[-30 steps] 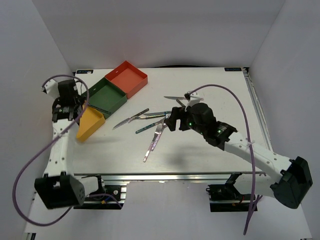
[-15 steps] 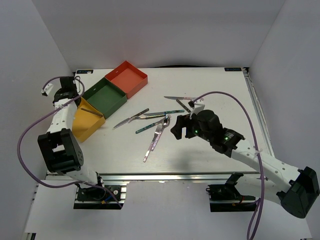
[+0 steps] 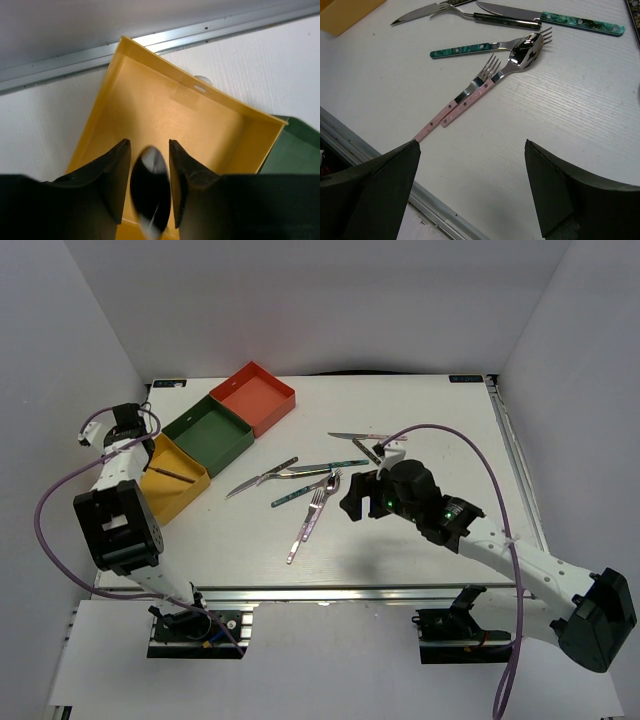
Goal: Sort the eating utensils into containers
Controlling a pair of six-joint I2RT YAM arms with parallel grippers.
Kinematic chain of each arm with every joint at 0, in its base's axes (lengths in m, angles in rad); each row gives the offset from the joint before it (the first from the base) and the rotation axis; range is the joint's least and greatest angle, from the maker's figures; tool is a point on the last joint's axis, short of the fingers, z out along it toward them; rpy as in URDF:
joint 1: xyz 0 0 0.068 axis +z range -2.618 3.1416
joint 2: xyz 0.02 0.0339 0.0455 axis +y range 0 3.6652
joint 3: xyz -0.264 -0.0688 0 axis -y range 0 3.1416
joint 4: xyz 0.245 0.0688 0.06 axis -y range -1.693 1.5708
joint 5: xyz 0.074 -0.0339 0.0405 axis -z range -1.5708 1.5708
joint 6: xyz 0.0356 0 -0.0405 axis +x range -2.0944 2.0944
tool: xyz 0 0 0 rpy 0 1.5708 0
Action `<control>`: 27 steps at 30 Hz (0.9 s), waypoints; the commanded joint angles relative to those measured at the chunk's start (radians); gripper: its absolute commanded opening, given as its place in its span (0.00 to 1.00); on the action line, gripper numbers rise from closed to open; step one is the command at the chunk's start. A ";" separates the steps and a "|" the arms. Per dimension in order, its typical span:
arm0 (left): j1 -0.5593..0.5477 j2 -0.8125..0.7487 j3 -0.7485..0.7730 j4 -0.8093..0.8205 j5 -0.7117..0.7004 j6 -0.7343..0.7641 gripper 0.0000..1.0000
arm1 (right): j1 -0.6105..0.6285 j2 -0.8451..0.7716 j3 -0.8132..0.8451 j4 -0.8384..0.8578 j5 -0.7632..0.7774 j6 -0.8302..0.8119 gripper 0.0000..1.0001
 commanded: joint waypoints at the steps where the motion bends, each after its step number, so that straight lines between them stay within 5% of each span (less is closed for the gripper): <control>1: 0.005 -0.026 -0.005 0.031 0.007 -0.004 0.50 | -0.002 0.021 0.024 0.023 -0.015 0.003 0.89; 3: 0.008 -0.029 -0.006 0.019 0.010 -0.006 0.64 | -0.002 0.055 0.038 0.022 -0.015 0.013 0.89; 4: 0.008 -0.047 -0.005 0.010 0.004 -0.010 0.84 | -0.002 0.069 0.056 0.019 -0.003 0.023 0.89; 6: 0.008 -0.081 -0.006 -0.002 -0.022 -0.010 0.98 | -0.001 0.136 0.089 -0.021 0.011 0.038 0.89; 14: 0.008 -0.257 0.104 -0.088 0.019 0.114 0.98 | 0.060 0.435 0.289 -0.199 0.357 0.277 0.89; 17: 0.004 -0.369 0.011 -0.022 0.180 0.206 0.98 | 0.096 0.529 0.319 -0.216 0.451 0.407 0.84; 20: -0.014 -0.518 -0.110 -0.001 0.343 0.293 0.98 | 0.139 0.601 0.334 -0.173 0.473 0.469 0.63; 22: -0.033 -0.635 -0.216 0.025 0.407 0.347 0.98 | 0.159 0.666 0.368 -0.171 0.461 0.487 0.60; 27: -0.076 -0.830 -0.394 0.076 0.355 0.382 0.98 | 0.200 0.770 0.440 -0.194 0.456 0.538 0.58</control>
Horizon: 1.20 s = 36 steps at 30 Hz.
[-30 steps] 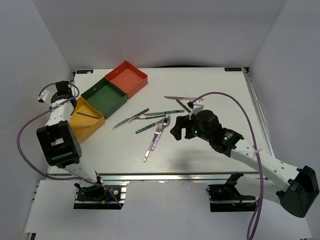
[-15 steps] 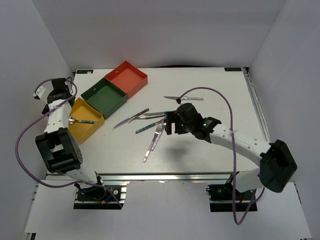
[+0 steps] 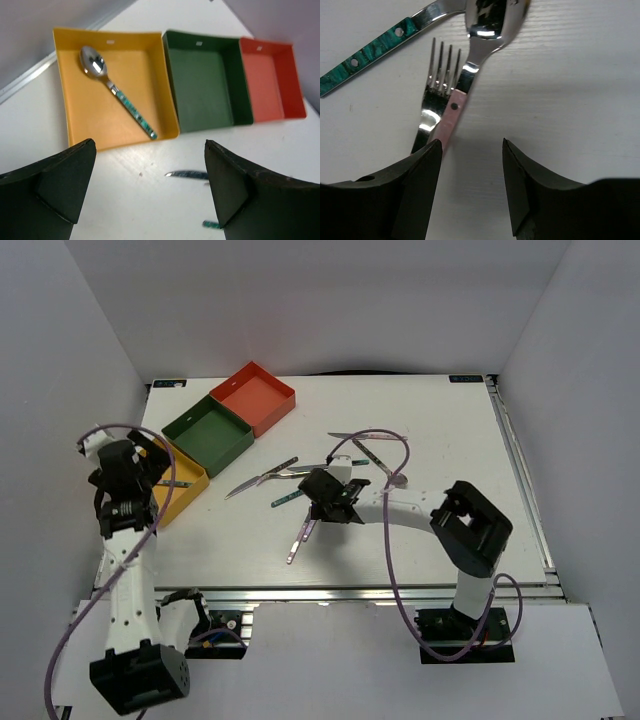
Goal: Sort the eating utensils into containers
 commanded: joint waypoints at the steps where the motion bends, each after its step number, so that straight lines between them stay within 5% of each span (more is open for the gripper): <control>1: -0.019 -0.090 -0.102 0.034 0.025 0.064 0.98 | 0.027 0.042 0.080 -0.011 0.049 0.081 0.57; 16: -0.045 -0.114 -0.197 0.035 0.017 0.082 0.98 | 0.024 0.190 0.108 -0.045 0.044 0.139 0.41; 26: -0.143 -0.059 -0.194 0.054 0.187 0.050 0.98 | 0.009 0.028 -0.076 -0.038 0.072 0.200 0.00; 29: -0.230 -0.066 -0.240 0.127 0.286 -0.034 0.98 | 0.009 -0.071 -0.073 -0.106 0.127 0.173 0.00; 32: -0.432 -0.071 -0.286 0.250 0.342 -0.137 0.98 | 0.021 -0.195 -0.090 -0.063 0.107 0.038 0.00; 36: -0.620 0.001 -0.302 0.452 0.419 -0.272 0.98 | 0.044 -0.360 -0.196 0.286 -0.306 -0.333 0.00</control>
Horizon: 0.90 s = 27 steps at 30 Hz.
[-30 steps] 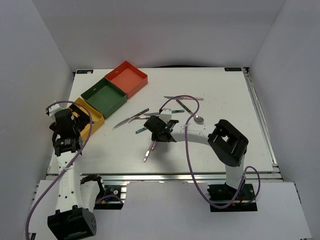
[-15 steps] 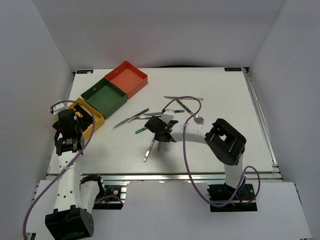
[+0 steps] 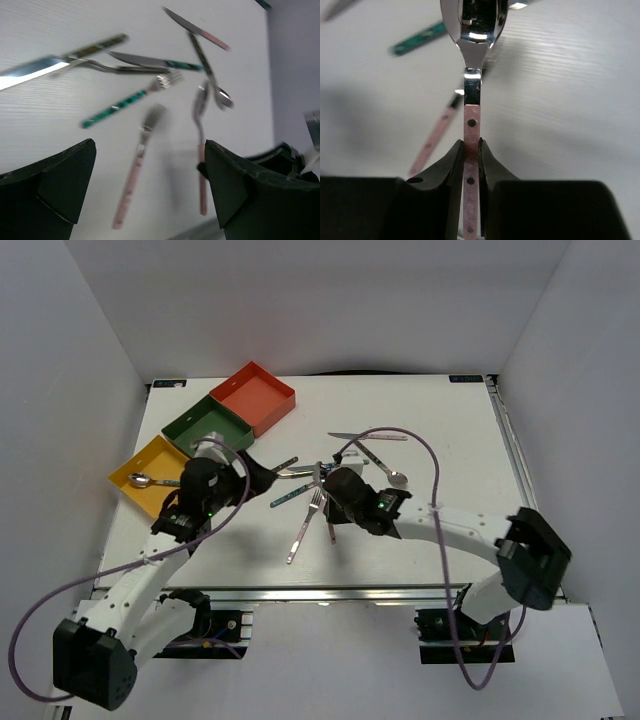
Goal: Sort the eating utensils into containers
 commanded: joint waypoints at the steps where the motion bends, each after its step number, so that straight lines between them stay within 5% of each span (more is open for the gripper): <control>1: -0.133 0.056 0.008 0.223 0.099 -0.138 0.98 | 0.035 -0.148 -0.076 0.345 -0.276 -0.321 0.00; 7: -0.255 0.155 0.049 0.235 0.010 -0.161 0.98 | 0.067 -0.265 -0.133 0.450 -0.358 -0.348 0.00; 12: -0.256 0.198 0.043 0.240 0.001 -0.182 0.85 | 0.110 -0.259 -0.066 0.427 -0.346 -0.383 0.00; 15: -0.256 0.204 0.037 0.244 0.009 -0.181 0.34 | 0.115 -0.229 -0.029 0.384 -0.330 -0.387 0.00; 16: -0.256 0.199 0.042 0.243 0.001 -0.178 0.03 | 0.115 -0.222 -0.015 0.378 -0.306 -0.386 0.00; 18: -0.255 0.190 0.069 0.200 -0.066 -0.173 0.00 | 0.109 -0.209 -0.001 0.342 -0.269 -0.358 0.00; 19: -0.255 0.181 0.078 0.141 -0.120 -0.178 0.00 | 0.104 -0.204 0.009 0.328 -0.249 -0.349 0.08; 20: -0.246 0.155 0.095 0.114 -0.204 -0.181 0.00 | 0.090 -0.202 0.012 0.326 -0.244 -0.340 0.44; 23: -0.132 0.114 0.139 0.005 -0.279 -0.205 0.00 | 0.055 -0.215 0.005 0.246 -0.188 -0.292 0.83; 24: -0.082 0.109 0.159 -0.079 -0.290 -0.207 0.00 | 0.046 -0.233 0.002 0.223 -0.148 -0.280 0.89; 27: 0.165 0.129 0.262 -0.183 -0.345 -0.166 0.00 | -0.018 -0.277 -0.020 0.127 -0.100 -0.237 0.89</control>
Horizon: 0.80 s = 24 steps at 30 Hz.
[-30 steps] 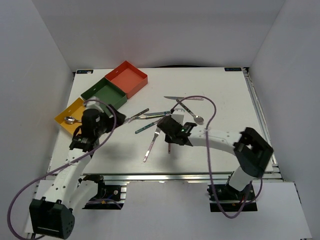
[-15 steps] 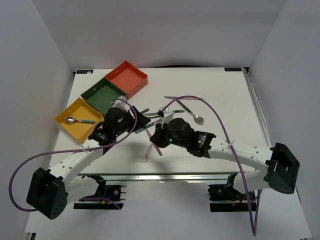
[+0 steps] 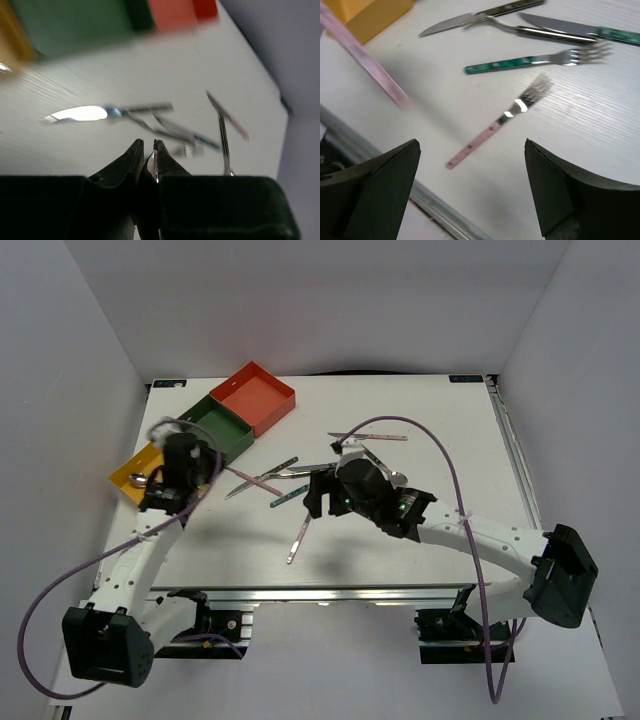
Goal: Sort the eating utensils into containers
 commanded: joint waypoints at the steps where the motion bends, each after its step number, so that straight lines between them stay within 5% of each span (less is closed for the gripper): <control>1: 0.227 -0.002 0.143 -0.187 -0.167 0.038 0.00 | -0.065 -0.077 0.001 -0.107 0.097 0.046 0.89; 4: 0.459 0.131 0.264 -0.256 -0.245 0.105 0.00 | -0.095 -0.132 -0.035 -0.119 0.075 0.027 0.89; 8: 0.591 0.282 0.351 -0.256 -0.267 0.115 0.00 | -0.106 -0.192 -0.055 -0.165 0.080 -0.019 0.89; 13: 0.627 0.454 0.451 -0.265 -0.305 0.109 0.00 | -0.119 -0.240 -0.081 -0.190 0.086 -0.051 0.89; 24: 0.660 0.580 0.434 -0.186 -0.336 0.083 0.08 | -0.149 -0.287 -0.105 -0.190 0.052 -0.076 0.89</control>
